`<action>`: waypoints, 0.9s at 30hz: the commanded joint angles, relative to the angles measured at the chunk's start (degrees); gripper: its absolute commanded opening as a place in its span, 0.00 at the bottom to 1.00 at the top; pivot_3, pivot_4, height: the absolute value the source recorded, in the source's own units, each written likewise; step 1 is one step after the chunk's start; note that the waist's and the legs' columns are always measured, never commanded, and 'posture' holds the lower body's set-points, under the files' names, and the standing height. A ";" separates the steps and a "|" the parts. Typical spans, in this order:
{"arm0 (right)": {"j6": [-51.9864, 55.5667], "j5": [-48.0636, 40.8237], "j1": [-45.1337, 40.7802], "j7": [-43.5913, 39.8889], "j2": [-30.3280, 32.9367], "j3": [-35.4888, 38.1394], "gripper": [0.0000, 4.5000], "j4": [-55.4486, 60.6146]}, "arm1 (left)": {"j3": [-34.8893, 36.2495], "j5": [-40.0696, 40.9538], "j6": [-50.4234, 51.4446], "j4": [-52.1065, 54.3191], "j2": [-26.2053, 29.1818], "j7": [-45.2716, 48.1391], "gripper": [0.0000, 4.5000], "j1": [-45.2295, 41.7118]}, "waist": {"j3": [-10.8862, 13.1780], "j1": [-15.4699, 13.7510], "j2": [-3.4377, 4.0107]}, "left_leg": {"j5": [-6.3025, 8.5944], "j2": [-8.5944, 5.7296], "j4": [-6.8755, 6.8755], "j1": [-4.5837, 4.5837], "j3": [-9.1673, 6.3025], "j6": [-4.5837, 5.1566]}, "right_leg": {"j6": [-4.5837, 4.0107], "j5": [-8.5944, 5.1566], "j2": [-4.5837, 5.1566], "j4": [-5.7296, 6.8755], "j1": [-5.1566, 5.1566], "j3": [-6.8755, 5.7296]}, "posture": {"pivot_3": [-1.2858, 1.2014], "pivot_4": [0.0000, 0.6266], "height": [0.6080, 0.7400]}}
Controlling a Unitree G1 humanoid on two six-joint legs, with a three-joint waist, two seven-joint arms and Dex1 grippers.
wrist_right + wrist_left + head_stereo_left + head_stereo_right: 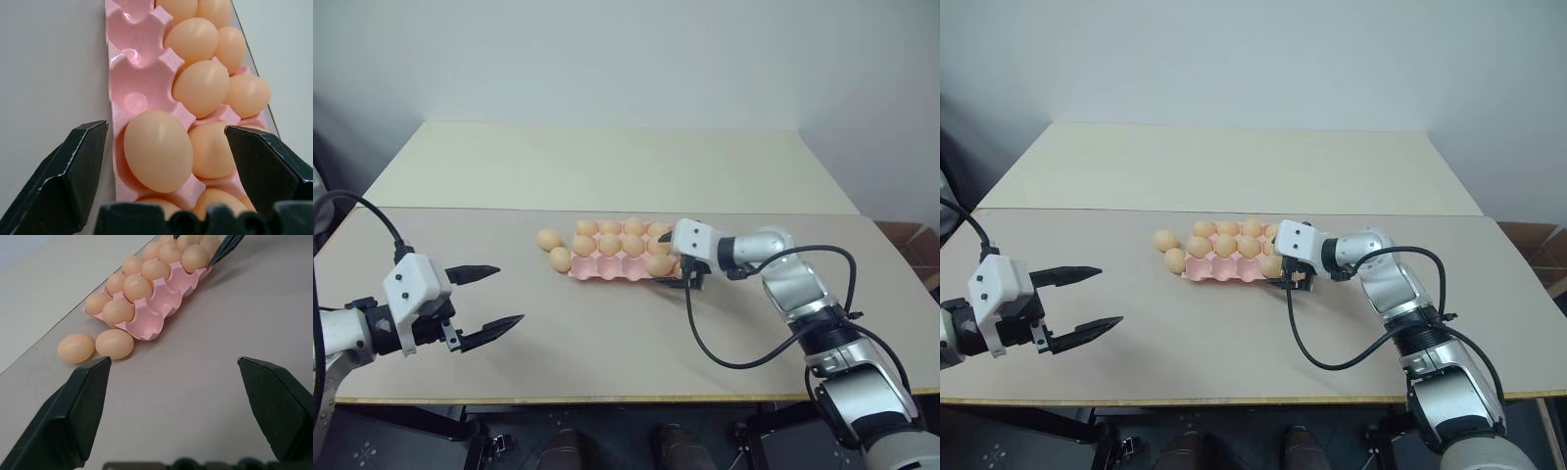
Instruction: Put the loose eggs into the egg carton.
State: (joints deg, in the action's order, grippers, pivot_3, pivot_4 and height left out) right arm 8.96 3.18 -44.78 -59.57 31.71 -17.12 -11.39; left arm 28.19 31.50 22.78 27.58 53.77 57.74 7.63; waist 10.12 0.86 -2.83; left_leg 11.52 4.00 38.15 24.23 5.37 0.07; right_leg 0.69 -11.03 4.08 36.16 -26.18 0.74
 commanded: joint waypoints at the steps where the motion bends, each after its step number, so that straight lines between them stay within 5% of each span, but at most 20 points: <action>1: -0.20 -1.94 0.32 -1.04 3.26 3.91 0.99 5.14 | 1.61 -0.04 -0.64 1.14 0.29 -0.30 1.00 -0.39 | 0.00 -0.06 0.00 | 0.00 0.00 -0.01 0.01 0.00 0.00 | 0.00 0.00 0.00 -0.01 0.00 0.00 | 0.52 0.24 1.00; 14: 12.52 -16.48 25.09 -9.84 28.72 28.20 0.99 22.39 | 1.99 0.21 -1.39 -0.14 0.38 0.93 1.00 -0.24 | -0.01 -0.72 0.03 | 0.01 -0.05 -0.05 -0.07 0.02 0.00 | 0.28 -0.27 0.10 -0.06 0.04 -0.01 | 0.52 0.24 1.00; 27: 18.87 -19.57 37.13 -7.50 33.31 38.89 0.99 29.32 | 1.10 -0.60 -2.22 -3.11 1.19 2.40 1.00 -2.31 | -0.03 -0.15 0.06 | 0.02 -0.07 -0.05 -0.12 0.01 -0.02 | 0.33 -0.31 0.11 -0.08 0.09 0.04 | 0.52 0.24 1.00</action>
State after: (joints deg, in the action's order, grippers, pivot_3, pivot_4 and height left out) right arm 27.84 -15.86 -7.62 -67.64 63.74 19.14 16.65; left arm 28.62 30.84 21.52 23.93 54.06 59.81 6.30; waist 10.10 0.72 -2.77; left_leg 11.54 3.92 38.09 24.11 5.38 0.05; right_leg 1.02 -11.33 4.19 36.07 -26.10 0.78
